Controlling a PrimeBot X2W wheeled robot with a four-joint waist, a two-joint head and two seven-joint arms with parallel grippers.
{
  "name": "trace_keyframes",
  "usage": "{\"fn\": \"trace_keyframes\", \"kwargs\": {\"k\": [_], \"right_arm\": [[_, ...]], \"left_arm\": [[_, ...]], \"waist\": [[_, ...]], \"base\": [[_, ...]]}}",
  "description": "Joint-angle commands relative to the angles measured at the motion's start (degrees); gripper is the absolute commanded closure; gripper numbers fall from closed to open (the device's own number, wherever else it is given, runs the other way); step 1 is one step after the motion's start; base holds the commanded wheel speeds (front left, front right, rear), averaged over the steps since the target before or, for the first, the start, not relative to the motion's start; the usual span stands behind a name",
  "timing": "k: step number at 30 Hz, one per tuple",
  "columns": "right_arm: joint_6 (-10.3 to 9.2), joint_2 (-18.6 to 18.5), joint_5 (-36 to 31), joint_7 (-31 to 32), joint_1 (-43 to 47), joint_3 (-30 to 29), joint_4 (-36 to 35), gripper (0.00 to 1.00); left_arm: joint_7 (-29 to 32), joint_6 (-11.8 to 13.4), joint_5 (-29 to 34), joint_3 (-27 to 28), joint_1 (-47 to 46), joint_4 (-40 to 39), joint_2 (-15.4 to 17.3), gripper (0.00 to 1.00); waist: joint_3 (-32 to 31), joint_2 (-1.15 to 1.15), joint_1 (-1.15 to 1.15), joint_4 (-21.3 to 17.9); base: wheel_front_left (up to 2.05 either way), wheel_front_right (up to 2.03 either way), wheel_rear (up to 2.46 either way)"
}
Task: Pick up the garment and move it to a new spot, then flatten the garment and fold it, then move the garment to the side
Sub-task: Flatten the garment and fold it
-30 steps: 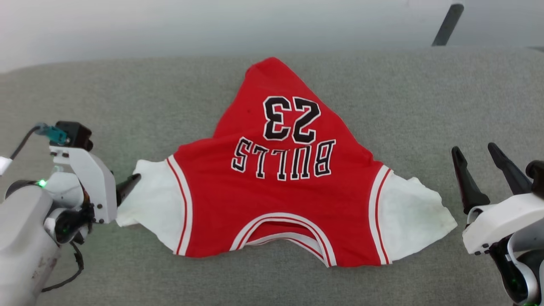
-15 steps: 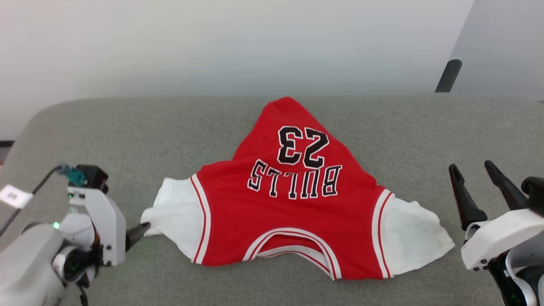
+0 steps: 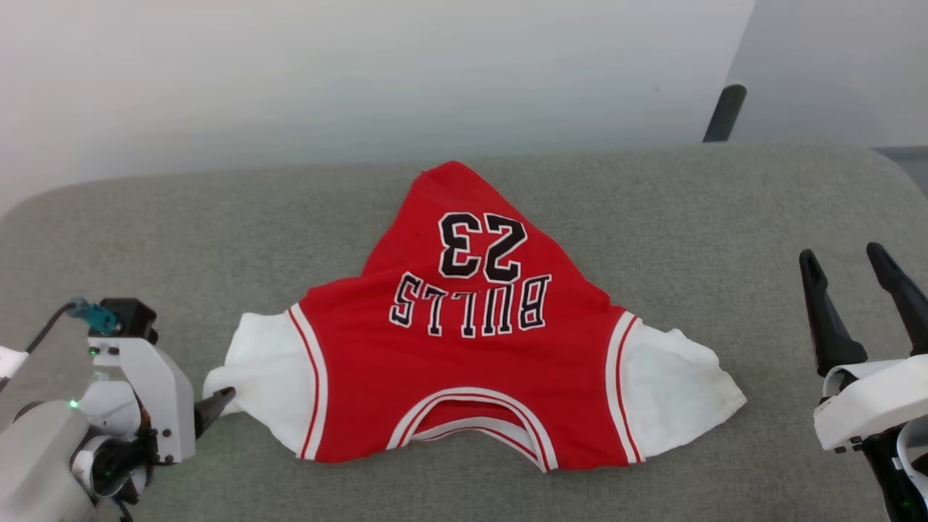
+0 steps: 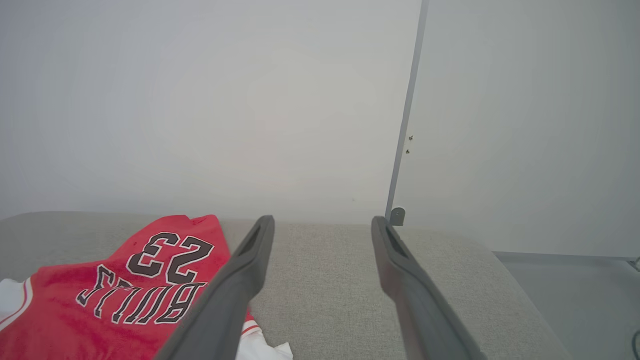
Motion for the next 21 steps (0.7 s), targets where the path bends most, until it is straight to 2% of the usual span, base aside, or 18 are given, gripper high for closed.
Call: {"fn": "trace_keyframes", "kwargs": {"k": [1,9,17,18,19,20,21], "right_arm": [[-0.04,0.2,-0.2,0.0,0.8,-0.1,-0.3,0.00],[-0.04,0.6,0.0,0.5,0.1,-0.6,-2.1,0.00],[-0.04,0.5,0.4,1.9,-0.3,-0.7,-2.5,0.00],[-0.04,0.4,0.5,2.5,-0.3,-0.5,-2.3,0.00],[-0.04,0.2,0.7,3.1,-0.3,-0.2,-2.1,0.00],[-0.04,0.1,1.0,3.7,-0.3,0.0,-2.0,0.00],[-0.04,0.0,1.2,4.7,-0.4,0.3,-1.8,0.00]], "left_arm": [[-0.1,0.1,-0.1,0.1,0.3,0.1,-0.1,0.00],[0.6,0.3,0.5,-0.4,-1.4,3.8,-1.0,0.00],[1.7,-0.7,-0.9,-0.3,-2.9,8.6,-3.6,0.00],[2.0,-0.9,-1.1,-0.4,-3.1,9.0,-4.0,0.08],[2.7,-1.0,-1.2,-0.6,-3.2,9.5,-4.4,0.58],[3.4,-1.3,-1.4,-1.0,-3.3,9.8,-4.7,0.90],[4.3,-1.5,-1.7,-1.3,-3.1,10.2,-5.1,1.00]], "waist": [[1.0,0.00,0.00,-0.8],[4.5,0.00,0.00,-1.9],[7.2,0.00,0.00,-2.0],[7.5,0.00,0.00,-1.9],[7.6,0.00,0.00,-1.9],[7.8,0.00,0.00,-1.8],[8.0,0.00,0.00,-1.8]], "base": [[0.00,0.00,0.00],[0.00,0.00,0.00],[0.00,0.00,0.00],[0.00,0.00,0.00],[0.00,0.00,0.00],[0.00,0.00,0.00],[0.00,0.00,0.00]]}}
